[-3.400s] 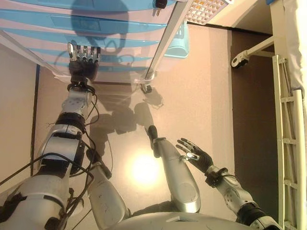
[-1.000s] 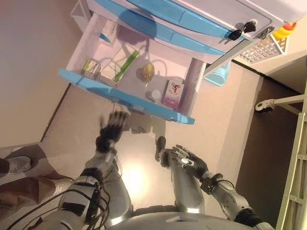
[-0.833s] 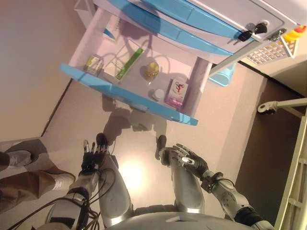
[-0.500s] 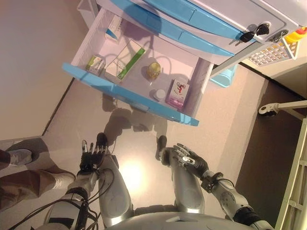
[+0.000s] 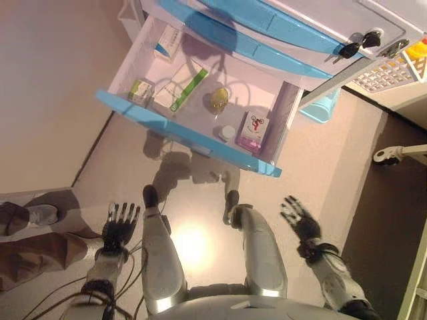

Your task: Open the drawer and pick up the medicine

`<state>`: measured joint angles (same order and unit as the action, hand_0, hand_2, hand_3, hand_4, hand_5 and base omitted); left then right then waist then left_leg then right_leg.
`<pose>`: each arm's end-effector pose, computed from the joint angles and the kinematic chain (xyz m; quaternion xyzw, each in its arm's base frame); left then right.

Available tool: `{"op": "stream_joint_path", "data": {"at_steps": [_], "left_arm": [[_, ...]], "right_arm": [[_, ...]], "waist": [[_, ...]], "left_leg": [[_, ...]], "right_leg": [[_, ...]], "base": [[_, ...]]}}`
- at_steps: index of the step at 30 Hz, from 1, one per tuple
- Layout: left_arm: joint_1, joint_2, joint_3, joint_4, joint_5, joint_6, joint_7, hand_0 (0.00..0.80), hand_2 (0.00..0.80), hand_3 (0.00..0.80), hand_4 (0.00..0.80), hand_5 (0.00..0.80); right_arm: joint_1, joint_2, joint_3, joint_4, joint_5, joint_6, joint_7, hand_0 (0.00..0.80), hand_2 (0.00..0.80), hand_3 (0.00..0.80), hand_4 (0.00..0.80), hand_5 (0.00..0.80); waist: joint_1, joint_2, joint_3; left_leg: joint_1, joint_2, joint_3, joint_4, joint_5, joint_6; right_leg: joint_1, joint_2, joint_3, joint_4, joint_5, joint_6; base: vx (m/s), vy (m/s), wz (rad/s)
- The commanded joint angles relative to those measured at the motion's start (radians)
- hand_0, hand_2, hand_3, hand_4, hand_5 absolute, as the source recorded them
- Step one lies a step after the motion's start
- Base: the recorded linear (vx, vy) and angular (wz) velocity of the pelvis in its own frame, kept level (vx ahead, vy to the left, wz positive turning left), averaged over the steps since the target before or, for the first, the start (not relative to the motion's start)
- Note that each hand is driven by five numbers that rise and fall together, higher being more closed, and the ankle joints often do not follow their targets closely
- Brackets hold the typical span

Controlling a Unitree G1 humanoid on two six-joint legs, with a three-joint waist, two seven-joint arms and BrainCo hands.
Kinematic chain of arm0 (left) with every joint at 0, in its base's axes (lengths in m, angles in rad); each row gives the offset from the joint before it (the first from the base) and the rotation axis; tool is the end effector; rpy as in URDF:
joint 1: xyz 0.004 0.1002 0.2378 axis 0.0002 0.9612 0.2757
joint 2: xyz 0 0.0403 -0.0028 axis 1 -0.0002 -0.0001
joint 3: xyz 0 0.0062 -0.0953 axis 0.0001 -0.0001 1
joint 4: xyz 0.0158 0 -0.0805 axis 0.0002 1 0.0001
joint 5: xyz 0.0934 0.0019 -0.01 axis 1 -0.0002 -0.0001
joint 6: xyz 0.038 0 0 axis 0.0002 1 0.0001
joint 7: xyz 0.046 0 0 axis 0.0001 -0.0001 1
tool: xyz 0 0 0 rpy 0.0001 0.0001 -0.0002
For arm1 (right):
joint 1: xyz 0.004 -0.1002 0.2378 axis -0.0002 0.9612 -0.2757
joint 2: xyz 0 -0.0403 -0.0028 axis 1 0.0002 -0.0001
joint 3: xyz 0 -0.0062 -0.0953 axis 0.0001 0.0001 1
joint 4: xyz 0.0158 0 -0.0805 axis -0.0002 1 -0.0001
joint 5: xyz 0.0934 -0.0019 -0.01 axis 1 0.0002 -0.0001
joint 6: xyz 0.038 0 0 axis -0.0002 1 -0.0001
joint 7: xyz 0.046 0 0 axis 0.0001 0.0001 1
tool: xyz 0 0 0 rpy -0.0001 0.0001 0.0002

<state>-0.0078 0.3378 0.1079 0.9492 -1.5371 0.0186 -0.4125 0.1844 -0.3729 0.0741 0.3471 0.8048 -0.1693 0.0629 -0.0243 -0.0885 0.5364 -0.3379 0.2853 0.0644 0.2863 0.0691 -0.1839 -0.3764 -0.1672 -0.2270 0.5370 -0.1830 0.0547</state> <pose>0.1168 0.2664 -0.0652 -0.5636 0.1232 0.2332 0.7828 0.1351 -0.2363 -0.0163 0.1973 0.1565 -0.0942 0.9632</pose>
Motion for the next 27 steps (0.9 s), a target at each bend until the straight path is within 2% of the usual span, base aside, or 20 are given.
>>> {"op": "stream_joint_path", "data": {"at_steps": [1,5,8,10,12,14,17,20,27], "left_arm": [[0.137,0.019,0.020,-0.066,0.130,0.005,-0.058,0.000,0.000,0.000,0.000,0.000],[0.236,-0.003,0.036,-0.114,0.202,-0.013,-0.096,0.000,0.000,0.000,0.000,0.000],[0.259,-0.013,0.043,-0.123,0.226,-0.014,-0.107,0.000,0.000,0.000,0.000,0.000],[0.296,-0.036,0.036,-0.136,0.261,-0.025,-0.117,0.000,0.000,0.000,0.000,0.000],[0.312,-0.051,0.025,-0.145,0.281,-0.046,-0.117,0.000,0.000,0.000,0.000,0.000],[0.323,-0.060,0.022,-0.147,0.289,-0.055,-0.113,0.000,0.000,0.000,0.000,0.000],[0.325,-0.063,0.022,-0.141,0.334,-0.068,-0.099,0.000,0.000,0.000,0.000,0.000],[0.319,-0.056,0.010,-0.132,0.394,-0.086,-0.077,0.000,0.000,0.000,0.000,0.000],[0.312,-0.038,-0.006,-0.134,0.438,-0.097,-0.039,0.000,0.000,0.000,0.000,0.000]], "right_arm": [[0.063,-0.038,-0.119,-0.146,-0.011,-0.118,-0.068,0.000,0.000,0.000,0.000,0.000],[0.072,-0.051,-0.223,-0.266,-0.108,-0.175,-0.104,0.000,0.000,0.000,0.000,0.000],[0.066,-0.072,-0.262,-0.325,-0.162,-0.171,-0.115,0.000,0.000,0.000,0.000,0.000],[0.052,-0.125,-0.310,-0.426,-0.306,-0.189,-0.131,0.000,0.000,0.000,0.000,0.000],[0.041,-0.170,-0.333,-0.485,-0.379,-0.172,-0.151,0.000,0.000,0.000,0.000,0.000],[0.030,-0.219,-0.349,-0.534,-0.456,-0.182,-0.126,0.000,0.000,0.000,0.000,0.000],[-0.002,-0.297,-0.351,-0.606,-0.538,-0.156,-0.089,0.000,0.000,0.000,0.000,0.000],[-0.056,-0.359,-0.331,-0.655,-0.562,-0.097,-0.028,0.000,0.000,0.000,0.000,0.000],[-0.175,-0.432,-0.223,-0.686,-0.674,-0.012,0.026,0.000,0.000,0.000,0.000,0.000]], "waist": [[0.011,-0.020,-0.040],[0.029,-0.010,-0.078],[0.037,-0.005,-0.095],[0.051,0.003,-0.126],[0.062,0.008,-0.145],[0.073,0.011,-0.158],[0.093,0.013,-0.176],[0.113,0.014,-0.194],[0.166,0.022,-0.197]], "left_leg": [[0.005,-0.030,0.030,0.119,-0.079,0.075],[0.076,-0.041,0.059,0.071,-0.088,0.078],[0.110,-0.050,0.067,0.045,-0.088,0.081],[0.160,-0.060,0.080,0.004,-0.087,0.084],[0.188,-0.067,0.086,-0.024,-0.085,0.084],[0.209,-0.073,0.088,-0.043,-0.084,0.084],[0.233,-0.079,0.084,-0.069,-0.082,0.082],[0.247,-0.085,0.077,-0.091,-0.075,0.081],[0.249,-0.099,0.036,-0.085,-0.074,0.083]], "right_leg": [[0.083,-0.021,0.001,-0.186,0.153,0.049],[0.159,-0.040,-0.007,-0.242,0.159,0.064],[0.191,-0.048,-0.011,-0.268,0.164,0.072],[0.243,-0.058,-0.021,-0.310,0.174,0.086],[0.272,-0.065,-0.028,-0.335,0.179,0.093],[0.295,-0.070,-0.034,-0.355,0.184,0.100],[0.324,-0.077,-0.048,-0.376,0.188,0.108],[0.342,-0.084,-0.062,-0.388,0.192,0.111],[0.365,-0.097,-0.093,-0.373,0.184,0.111]], "base": [[0.067,0.019,0.01],[0.070,0.034,0.06],[0.063,0.045,0.06],[0.090,0.067,0.12],[0.066,0.063,0.15],[0.042,0.056,0.20],[0.042,0.039,0.15],[0.055,0.034,0.21],[0.042,0.015,0.17]]}}
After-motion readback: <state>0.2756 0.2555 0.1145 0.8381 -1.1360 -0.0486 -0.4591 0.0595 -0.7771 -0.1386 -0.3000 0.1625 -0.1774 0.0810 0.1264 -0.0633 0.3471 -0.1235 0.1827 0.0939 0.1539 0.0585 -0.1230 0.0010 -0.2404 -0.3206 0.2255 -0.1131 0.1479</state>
